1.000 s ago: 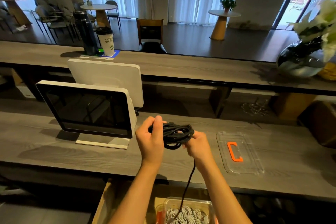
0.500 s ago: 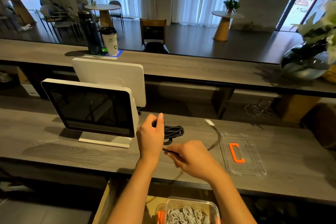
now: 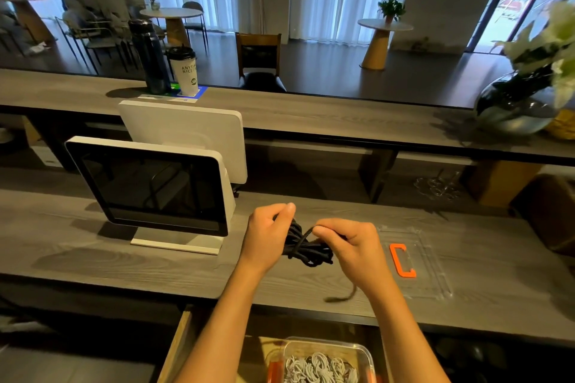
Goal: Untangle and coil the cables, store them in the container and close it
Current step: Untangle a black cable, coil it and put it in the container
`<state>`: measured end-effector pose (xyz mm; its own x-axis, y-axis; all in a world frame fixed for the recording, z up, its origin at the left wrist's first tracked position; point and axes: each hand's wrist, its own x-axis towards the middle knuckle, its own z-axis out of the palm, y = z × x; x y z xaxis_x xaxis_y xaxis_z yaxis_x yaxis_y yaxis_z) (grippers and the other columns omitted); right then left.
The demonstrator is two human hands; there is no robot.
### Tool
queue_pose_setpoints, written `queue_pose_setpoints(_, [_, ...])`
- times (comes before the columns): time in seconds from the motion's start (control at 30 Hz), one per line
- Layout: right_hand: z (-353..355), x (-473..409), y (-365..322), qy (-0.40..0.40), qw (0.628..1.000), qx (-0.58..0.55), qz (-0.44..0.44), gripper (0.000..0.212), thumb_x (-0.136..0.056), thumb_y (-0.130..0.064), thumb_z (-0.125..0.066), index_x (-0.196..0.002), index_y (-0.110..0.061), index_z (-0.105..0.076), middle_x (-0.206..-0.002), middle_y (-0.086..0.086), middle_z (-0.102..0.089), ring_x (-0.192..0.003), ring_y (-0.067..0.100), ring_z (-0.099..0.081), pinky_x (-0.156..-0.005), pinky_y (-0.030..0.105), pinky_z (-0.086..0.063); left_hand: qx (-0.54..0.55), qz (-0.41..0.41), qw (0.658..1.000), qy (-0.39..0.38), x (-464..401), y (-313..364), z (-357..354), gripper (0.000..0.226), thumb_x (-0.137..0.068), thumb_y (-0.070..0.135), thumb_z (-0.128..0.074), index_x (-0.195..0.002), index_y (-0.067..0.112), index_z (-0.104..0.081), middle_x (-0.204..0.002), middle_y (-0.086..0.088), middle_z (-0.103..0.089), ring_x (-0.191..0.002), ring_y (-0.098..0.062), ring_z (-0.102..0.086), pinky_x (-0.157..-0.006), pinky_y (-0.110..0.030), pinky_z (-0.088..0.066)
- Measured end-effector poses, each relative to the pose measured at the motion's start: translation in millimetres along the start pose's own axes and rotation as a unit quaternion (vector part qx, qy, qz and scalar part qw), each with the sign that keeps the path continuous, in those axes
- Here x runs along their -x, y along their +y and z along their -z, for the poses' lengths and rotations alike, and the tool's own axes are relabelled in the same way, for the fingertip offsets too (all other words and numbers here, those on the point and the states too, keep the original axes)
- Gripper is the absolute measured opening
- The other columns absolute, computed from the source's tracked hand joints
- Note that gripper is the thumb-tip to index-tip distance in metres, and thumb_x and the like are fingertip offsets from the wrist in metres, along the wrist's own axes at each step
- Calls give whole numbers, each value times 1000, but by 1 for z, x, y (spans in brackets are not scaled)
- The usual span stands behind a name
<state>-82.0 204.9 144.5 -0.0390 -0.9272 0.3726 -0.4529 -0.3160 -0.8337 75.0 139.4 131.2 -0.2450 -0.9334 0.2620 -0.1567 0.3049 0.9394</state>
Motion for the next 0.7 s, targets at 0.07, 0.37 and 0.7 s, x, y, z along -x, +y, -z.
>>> queue_pose_setpoints(0.07, [1,-1,-2,-1,995,-90,-42,30,-95,-8,-63,-67,-16,-72,-57,1,-62,-55,7,-59,-55,20,-45,24,-18,999,-35,3,3,1,46,-96,34,-48,-57,10,-46,-54,0,-42,-52,-12,-42,-53,-27,-35])
queue_pose_setpoints(0.37, [-16,-12,4,43,968,-223,-108,23,-87,0,-65,-83,-17,-79,-81,-3,-76,-77,10,-69,-69,20,-52,257,93,957,96,12,11,-13,43,-99,32,-49,-59,19,-60,-62,-3,-56,-58,-18,-58,-56,-34,-47])
queue_pose_setpoints(0.7, [-52,2,9,-34,988,-95,-114,35,-79,-55,-65,-81,-21,-72,-65,12,-58,-60,29,-44,-57,40,-39,266,281,862,327,12,19,-21,28,-103,32,-49,-80,19,-58,-71,-5,-56,-60,-16,-55,-49,-30,-39])
